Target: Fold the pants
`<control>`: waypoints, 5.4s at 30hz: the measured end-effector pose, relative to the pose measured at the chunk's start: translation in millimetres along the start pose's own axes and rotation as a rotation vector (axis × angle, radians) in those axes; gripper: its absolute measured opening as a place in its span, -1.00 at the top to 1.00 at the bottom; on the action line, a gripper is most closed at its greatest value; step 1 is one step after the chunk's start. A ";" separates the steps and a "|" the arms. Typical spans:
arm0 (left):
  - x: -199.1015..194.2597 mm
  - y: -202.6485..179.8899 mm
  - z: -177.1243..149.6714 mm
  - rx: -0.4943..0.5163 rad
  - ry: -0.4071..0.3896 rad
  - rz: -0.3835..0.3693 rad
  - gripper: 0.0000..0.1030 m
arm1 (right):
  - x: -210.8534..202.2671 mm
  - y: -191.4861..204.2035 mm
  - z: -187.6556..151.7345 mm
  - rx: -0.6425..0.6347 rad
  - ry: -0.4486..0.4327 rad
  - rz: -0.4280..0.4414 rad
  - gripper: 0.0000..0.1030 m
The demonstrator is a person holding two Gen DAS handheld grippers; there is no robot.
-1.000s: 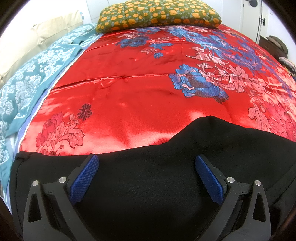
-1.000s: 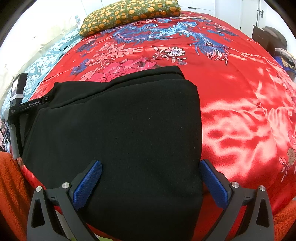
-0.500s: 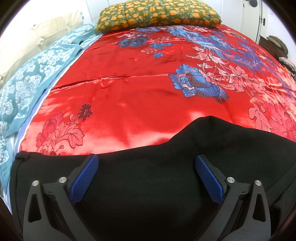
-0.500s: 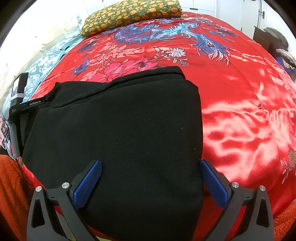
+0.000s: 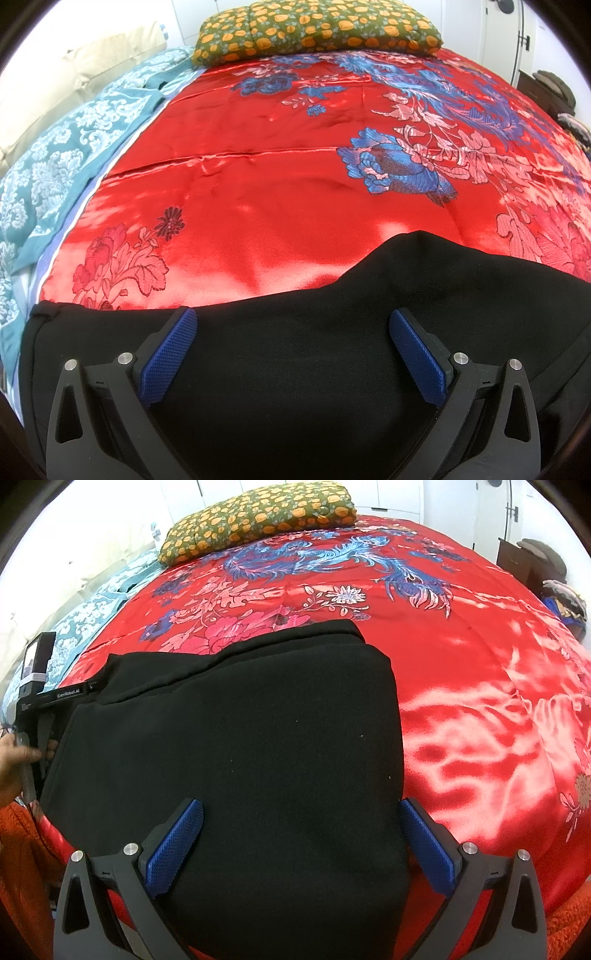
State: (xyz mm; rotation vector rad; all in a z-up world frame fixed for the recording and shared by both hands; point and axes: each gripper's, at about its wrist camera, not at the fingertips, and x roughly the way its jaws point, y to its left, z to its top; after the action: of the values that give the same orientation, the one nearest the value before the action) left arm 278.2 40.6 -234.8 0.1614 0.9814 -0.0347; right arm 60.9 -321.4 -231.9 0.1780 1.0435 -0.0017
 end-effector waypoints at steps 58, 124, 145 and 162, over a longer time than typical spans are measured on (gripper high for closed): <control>-192.6 -33.6 4.4 -0.511 0.228 -0.976 0.56 | -60.3 -60.1 13.3 0.313 -0.093 0.203 -1.00; -175.5 -93.3 -120.9 0.134 -0.022 -0.298 -0.86 | -103.6 30.0 66.7 -0.108 -0.096 0.111 0.26; -151.9 -49.4 -96.1 0.009 0.020 -0.283 -0.91 | -88.9 -44.1 27.0 0.136 -0.128 0.245 -0.99; -154.1 -64.4 -98.6 0.127 -0.001 -0.157 -0.91 | -78.5 -47.1 7.3 0.168 -0.083 0.245 -0.99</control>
State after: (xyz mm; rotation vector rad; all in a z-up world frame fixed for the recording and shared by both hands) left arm 104.6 -14.8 -168.4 0.2005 0.9892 -0.2414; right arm 23.5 -375.4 -167.7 0.4541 0.9336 0.1241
